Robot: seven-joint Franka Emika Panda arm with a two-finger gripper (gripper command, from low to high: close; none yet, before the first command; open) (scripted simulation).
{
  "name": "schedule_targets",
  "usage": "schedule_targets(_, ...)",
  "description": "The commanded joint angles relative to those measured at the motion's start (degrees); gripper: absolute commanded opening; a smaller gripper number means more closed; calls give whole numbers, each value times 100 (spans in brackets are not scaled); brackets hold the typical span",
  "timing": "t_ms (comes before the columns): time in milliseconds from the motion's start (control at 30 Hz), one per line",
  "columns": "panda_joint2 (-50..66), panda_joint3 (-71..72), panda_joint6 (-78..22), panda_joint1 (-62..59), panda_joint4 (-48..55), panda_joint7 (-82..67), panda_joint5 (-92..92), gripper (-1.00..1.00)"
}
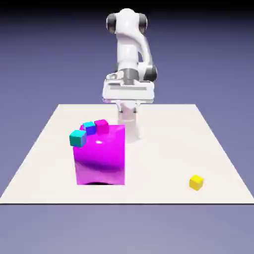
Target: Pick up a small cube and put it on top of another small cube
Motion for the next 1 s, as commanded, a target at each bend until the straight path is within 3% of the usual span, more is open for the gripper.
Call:
schedule_targets(0,208,42,-122,106,129,-182,-176,0)
schedule_targets(833,5399,1085,-3162,2759,3345,-4739,-4578,0)
schedule_targets(967,5897,906,-2970,2847,3552,-4579,-4959,0)
